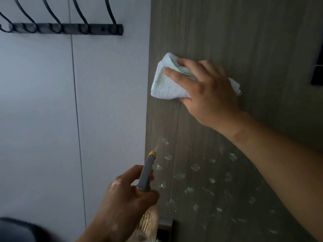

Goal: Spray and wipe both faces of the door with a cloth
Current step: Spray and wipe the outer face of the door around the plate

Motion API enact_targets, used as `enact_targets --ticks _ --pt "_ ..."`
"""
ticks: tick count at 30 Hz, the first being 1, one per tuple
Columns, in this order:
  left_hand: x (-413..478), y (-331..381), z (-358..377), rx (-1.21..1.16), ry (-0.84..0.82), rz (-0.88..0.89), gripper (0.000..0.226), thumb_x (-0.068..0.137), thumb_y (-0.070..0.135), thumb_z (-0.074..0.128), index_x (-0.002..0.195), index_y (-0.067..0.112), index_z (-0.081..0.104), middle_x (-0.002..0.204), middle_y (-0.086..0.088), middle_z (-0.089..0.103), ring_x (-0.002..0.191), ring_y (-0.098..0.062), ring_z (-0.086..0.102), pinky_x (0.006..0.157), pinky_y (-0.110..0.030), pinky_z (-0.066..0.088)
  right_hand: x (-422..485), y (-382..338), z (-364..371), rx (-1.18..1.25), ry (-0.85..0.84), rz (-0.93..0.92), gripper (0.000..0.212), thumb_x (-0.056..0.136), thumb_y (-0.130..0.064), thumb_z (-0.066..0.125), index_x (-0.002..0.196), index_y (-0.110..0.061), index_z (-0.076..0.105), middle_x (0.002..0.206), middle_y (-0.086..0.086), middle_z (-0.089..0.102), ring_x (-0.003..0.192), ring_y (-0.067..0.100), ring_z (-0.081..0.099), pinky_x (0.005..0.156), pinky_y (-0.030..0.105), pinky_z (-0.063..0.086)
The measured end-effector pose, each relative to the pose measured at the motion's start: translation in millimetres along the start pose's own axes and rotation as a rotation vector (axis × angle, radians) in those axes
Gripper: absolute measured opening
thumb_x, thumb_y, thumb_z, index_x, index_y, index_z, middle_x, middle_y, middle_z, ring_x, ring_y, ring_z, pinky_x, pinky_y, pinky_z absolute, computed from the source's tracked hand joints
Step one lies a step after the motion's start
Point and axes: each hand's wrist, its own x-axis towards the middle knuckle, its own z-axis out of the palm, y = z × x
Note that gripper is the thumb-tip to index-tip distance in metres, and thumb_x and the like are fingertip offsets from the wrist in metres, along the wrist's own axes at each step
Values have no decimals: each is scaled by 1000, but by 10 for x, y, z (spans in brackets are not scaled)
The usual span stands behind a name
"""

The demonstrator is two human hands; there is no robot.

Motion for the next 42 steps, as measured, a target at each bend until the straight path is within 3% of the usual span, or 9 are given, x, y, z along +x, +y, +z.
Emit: enact_targets --ticks 4,7,12,18,24,30,32,37,42 --pt "-13 -38 -8 1 12 14 34 79 21 81 103 37 63 82 14 69 75 8 68 57 -9 47 -189 -170 66 0 -14 29 64 94 -26 66 155 -30 45 152 9 51 121 34 53 95 52 45" --pt "-77 -54 -67 -11 44 21 39 80 19 80 109 39 63 85 32 67 76 7 68 56 -10 48 -798 -517 242 36 -95 -81 59 95 -23 54 154 -29 47 151 12 52 116 33 56 90 47 41" --pt "-190 -81 -156 -29 67 30 39 81 23 79 112 40 62 90 11 69 78 6 69 58 -10 46 -1510 -803 319 110 -293 -233 66 88 -26 59 153 -30 46 153 12 52 119 30 60 91 49 48" --pt "-179 -1 -148 -48 65 47 36 83 22 77 106 43 60 92 16 67 78 15 65 55 -8 45 -602 -505 196 50 -89 -51 58 94 -20 60 151 -29 52 147 8 57 113 31 58 88 44 41" --pt "-175 -28 -169 -82 82 30 35 81 23 78 106 42 62 75 9 71 70 -3 73 61 -24 54 -1062 -837 355 46 -141 -76 61 94 -24 49 155 -31 46 152 8 52 119 29 53 93 47 37" --pt "-279 -111 -133 -68 97 10 40 82 20 78 112 40 61 88 13 68 71 -7 71 52 -9 48 -1890 -1169 524 89 -419 -300 80 74 -36 85 146 -31 51 151 7 52 122 26 58 92 50 53" --pt "-300 -112 -143 -70 87 7 41 82 19 78 113 39 61 86 9 69 72 1 71 49 -9 49 -1624 -1069 467 88 -342 -227 76 79 -32 79 149 -29 50 151 9 53 121 29 59 94 51 50" --pt "-292 -83 -139 -54 97 9 42 81 24 79 116 38 61 93 9 69 73 -5 71 60 -14 47 -888 -831 315 57 -130 5 57 98 -19 52 155 -29 46 152 7 53 118 30 56 90 47 41" --pt "-325 -74 -143 -46 87 19 40 82 21 78 114 38 61 82 9 69 76 10 67 49 -9 48 -1503 -1063 459 97 -200 -98 66 91 -27 68 153 -30 47 152 8 52 121 28 54 95 48 44"
